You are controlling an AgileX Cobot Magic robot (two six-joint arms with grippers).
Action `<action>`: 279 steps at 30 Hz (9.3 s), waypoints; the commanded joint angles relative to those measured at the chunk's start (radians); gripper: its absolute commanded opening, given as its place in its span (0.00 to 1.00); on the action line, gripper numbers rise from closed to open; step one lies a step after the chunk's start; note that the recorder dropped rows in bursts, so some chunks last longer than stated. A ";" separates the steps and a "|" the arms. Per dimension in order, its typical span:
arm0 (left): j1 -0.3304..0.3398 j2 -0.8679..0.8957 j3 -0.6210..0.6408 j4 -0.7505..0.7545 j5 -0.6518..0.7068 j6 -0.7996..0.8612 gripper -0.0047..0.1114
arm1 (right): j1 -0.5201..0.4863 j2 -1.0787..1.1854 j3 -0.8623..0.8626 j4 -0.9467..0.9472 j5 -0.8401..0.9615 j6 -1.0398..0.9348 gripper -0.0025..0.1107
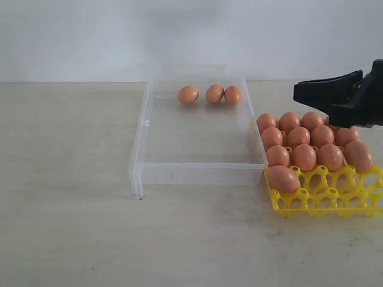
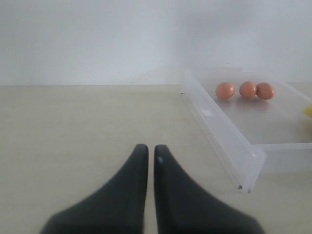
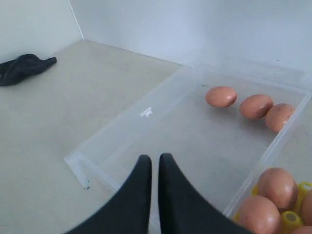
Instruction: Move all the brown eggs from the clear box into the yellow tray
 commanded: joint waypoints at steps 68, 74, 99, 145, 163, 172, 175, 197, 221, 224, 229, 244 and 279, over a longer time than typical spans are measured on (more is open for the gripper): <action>0.004 -0.002 0.003 -0.003 -0.001 0.002 0.08 | 0.751 0.603 -0.982 1.226 1.585 -1.327 0.50; 0.004 -0.002 0.003 -0.003 -0.001 0.002 0.08 | 0.644 0.661 -1.012 1.135 1.577 -0.960 0.54; 0.004 -0.002 0.003 -0.003 -0.001 0.002 0.08 | 0.559 0.725 -1.116 1.574 2.163 -2.189 0.54; 0.004 -0.002 0.003 -0.003 -0.001 0.002 0.08 | 0.559 0.862 -1.015 1.551 2.053 -1.497 0.02; 0.004 -0.002 0.003 -0.003 -0.001 0.002 0.08 | 0.559 0.764 -1.038 1.582 1.873 -1.418 0.02; 0.004 -0.002 0.003 -0.003 -0.001 0.002 0.08 | 0.558 0.656 -0.981 1.746 1.647 -1.420 0.02; 0.004 -0.002 0.003 -0.003 -0.001 0.002 0.08 | 0.558 0.572 -0.863 1.819 1.511 -1.460 0.02; 0.004 -0.002 0.003 -0.003 -0.001 0.002 0.08 | 0.274 -0.074 0.017 1.860 1.064 -1.730 0.02; 0.004 -0.002 0.003 -0.003 -0.001 0.002 0.08 | 0.278 0.102 0.017 1.860 0.952 -1.807 0.02; 0.004 -0.002 0.003 -0.003 -0.001 0.002 0.08 | 0.285 0.104 0.017 1.860 0.948 -1.778 0.02; 0.004 -0.002 0.003 -0.003 -0.001 0.002 0.08 | 0.349 0.104 0.017 1.860 0.905 -1.776 0.02; 0.004 -0.002 0.003 -0.003 -0.001 0.002 0.08 | 0.386 0.188 0.017 1.860 0.833 -1.778 0.02; 0.004 -0.002 0.003 -0.003 -0.001 0.002 0.08 | 0.386 0.204 0.017 1.860 0.812 -1.654 0.33</action>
